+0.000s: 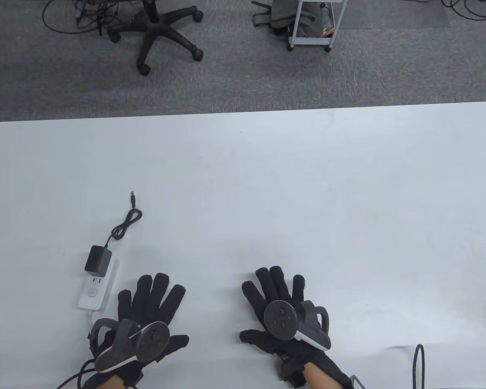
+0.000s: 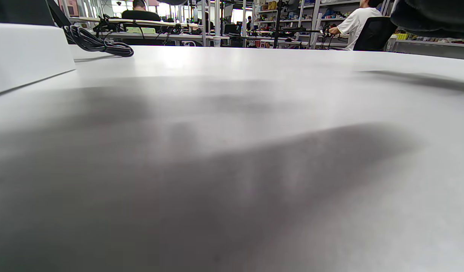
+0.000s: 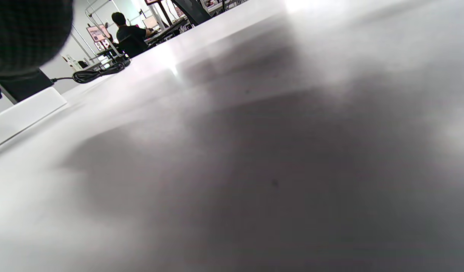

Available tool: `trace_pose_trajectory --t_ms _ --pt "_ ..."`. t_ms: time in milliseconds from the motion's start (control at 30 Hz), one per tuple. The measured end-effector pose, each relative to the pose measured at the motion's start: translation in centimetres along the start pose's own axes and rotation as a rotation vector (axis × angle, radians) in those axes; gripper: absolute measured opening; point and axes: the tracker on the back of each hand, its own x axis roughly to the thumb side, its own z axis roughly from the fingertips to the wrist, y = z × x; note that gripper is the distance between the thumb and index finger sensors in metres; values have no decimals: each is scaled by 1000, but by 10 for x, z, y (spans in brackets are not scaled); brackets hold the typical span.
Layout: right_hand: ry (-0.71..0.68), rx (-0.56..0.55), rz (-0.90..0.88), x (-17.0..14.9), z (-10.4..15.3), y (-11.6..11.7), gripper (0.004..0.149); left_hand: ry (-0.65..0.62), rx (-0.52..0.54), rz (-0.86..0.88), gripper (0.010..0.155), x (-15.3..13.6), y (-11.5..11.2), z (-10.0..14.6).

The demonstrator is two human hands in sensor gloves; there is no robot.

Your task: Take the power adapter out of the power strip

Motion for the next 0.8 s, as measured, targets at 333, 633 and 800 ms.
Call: trace_pose_trajectory --t_ms 333,633,800 --pt "-7 5 0 0 0 0 95 6 0 5 99 -1 0 0" --pt "-14 1 -11 1 -1 -1 95 27 47 16 99 -5 5 3" --pt "-21 10 -15 1 -1 0 95 71 96 39 99 -15 12 8"
